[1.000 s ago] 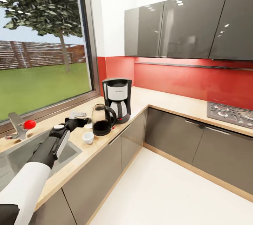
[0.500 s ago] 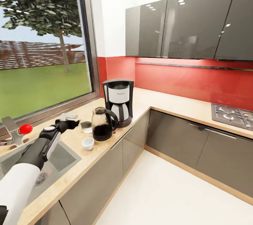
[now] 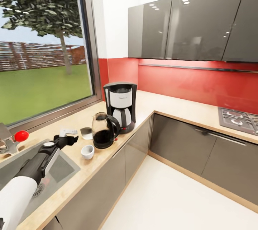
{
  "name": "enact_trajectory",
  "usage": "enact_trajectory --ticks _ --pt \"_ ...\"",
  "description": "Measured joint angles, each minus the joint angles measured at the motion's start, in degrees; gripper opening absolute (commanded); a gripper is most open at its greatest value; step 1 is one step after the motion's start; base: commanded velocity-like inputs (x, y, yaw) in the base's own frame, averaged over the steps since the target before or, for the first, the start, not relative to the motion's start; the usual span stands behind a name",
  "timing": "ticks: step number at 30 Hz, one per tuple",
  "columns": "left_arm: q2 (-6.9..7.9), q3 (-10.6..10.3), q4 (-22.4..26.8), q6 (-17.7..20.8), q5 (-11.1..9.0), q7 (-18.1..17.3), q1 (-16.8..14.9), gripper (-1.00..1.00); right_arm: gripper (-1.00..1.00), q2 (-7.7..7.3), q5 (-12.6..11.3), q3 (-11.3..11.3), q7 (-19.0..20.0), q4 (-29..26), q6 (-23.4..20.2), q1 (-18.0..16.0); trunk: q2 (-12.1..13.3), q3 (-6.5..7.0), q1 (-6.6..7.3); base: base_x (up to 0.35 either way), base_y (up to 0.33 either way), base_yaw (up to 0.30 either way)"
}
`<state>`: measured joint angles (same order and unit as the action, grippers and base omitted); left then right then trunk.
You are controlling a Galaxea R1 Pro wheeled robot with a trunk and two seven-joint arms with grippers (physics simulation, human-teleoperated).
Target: Set up a coffee station on the kitchen countertop: keep the coffee maker on the countertop, move the bottle of coffee from the kitchen shelf to the counter next to the coffee maker, place a paper coffee filter on top of the coffee maker, put the saucer next to the coffee maker with the coffee cup on the saucer, and place the electric kettle next to the coffee maker.
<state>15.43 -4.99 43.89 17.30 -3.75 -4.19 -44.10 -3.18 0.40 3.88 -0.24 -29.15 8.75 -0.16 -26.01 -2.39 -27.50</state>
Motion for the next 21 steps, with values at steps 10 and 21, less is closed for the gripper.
enact_trajectory --ticks 10,21 --pt "0.12 -0.01 -0.64 -0.22 0.08 -0.01 1.19 1.00 1.00 0.00 0.00 -0.09 0.00 0.00 0.00 0.00 0.00 0.00 0.01 0.224 0.000 0.000" --pt "0.24 0.07 -0.65 -0.14 0.08 -0.01 1.66 1.00 1.00 0.07 0.00 -0.18 0.00 0.00 0.00 0.00 0.00 0.00 0.02 0.224 0.037 0.000"
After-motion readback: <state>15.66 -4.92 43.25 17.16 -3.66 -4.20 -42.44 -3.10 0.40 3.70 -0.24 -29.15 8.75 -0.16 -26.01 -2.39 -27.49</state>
